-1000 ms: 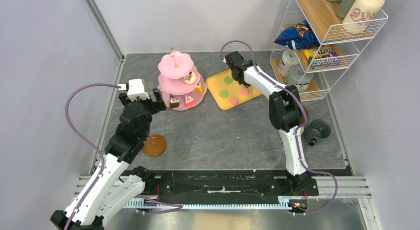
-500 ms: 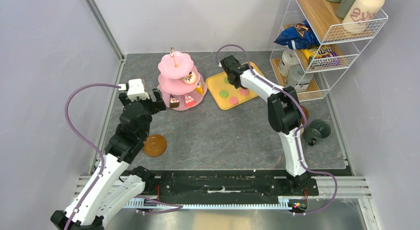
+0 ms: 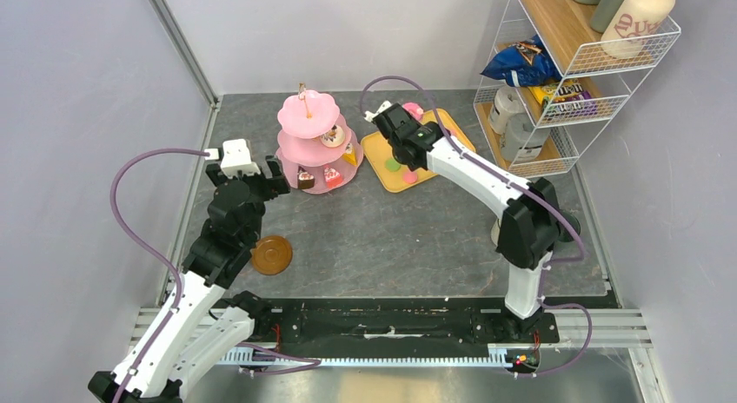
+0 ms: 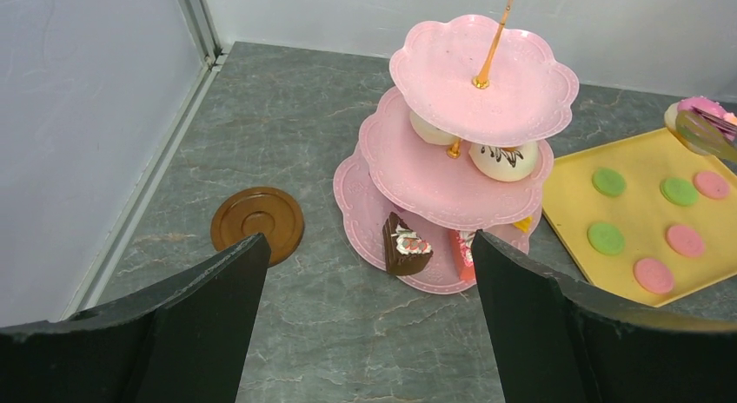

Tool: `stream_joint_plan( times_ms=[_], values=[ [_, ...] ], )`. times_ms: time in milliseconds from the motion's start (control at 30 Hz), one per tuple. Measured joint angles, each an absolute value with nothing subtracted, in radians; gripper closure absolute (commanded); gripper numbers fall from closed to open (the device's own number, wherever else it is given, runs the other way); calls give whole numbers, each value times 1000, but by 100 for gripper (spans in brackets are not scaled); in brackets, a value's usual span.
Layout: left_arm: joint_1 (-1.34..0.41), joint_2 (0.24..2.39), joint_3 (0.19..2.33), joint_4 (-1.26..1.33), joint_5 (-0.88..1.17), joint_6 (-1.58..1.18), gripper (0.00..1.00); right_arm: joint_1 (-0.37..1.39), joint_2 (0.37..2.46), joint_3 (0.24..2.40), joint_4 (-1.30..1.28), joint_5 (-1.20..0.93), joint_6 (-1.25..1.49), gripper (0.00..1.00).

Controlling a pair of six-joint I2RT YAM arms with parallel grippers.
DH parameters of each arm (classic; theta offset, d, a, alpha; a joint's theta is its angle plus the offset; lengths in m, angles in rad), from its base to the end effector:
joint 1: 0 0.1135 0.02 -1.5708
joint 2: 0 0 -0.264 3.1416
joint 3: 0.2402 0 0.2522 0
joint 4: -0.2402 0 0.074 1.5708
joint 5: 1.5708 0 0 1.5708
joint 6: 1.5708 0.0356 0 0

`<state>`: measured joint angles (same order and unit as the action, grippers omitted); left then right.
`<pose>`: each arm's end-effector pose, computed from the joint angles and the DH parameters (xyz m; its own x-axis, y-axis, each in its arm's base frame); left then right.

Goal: Serve the afternoon tea

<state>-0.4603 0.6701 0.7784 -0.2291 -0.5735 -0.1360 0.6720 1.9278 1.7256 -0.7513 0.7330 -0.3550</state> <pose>0.1459 -0.0508 0.3511 -0.0921 -0.0814 -0.9924 -0.1230 0.9899 -0.0698 0.3454 0.2443 0.2885 -0.5429 -0.7620 -0.3531 -0.3714 0.5949 -0.7128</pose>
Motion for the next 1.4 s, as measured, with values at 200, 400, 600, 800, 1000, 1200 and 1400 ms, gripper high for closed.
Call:
stream_joint_plan(
  times_ms=[200, 400, 600, 800, 1000, 1200, 1400],
  values=[
    [-450, 648, 778, -229, -613, -135, 6, 765, 1802, 1665, -795, 701, -324, 71],
    [-442, 622, 768, -222, -674, -135, 5, 885, 1744, 1642, -825, 636, -321, 71],
    [-438, 614, 762, -222, -755, -136, 4, 963, 1739, 1642, -832, 537, -325, 71],
    [-438, 604, 761, -221, -802, -136, 3, 1023, 1773, 1688, -832, 508, -342, 71],
    [-438, 601, 761, -221, -822, -136, 2, 1069, 1851, 1786, -823, 476, -376, 71],
    [-438, 599, 761, -222, -829, -136, 1, 1074, 1929, 1886, -799, 455, -421, 71],
    [-438, 594, 761, -222, -829, -137, 0, 1074, 1999, 1929, -758, 466, -465, 71]
  ],
)
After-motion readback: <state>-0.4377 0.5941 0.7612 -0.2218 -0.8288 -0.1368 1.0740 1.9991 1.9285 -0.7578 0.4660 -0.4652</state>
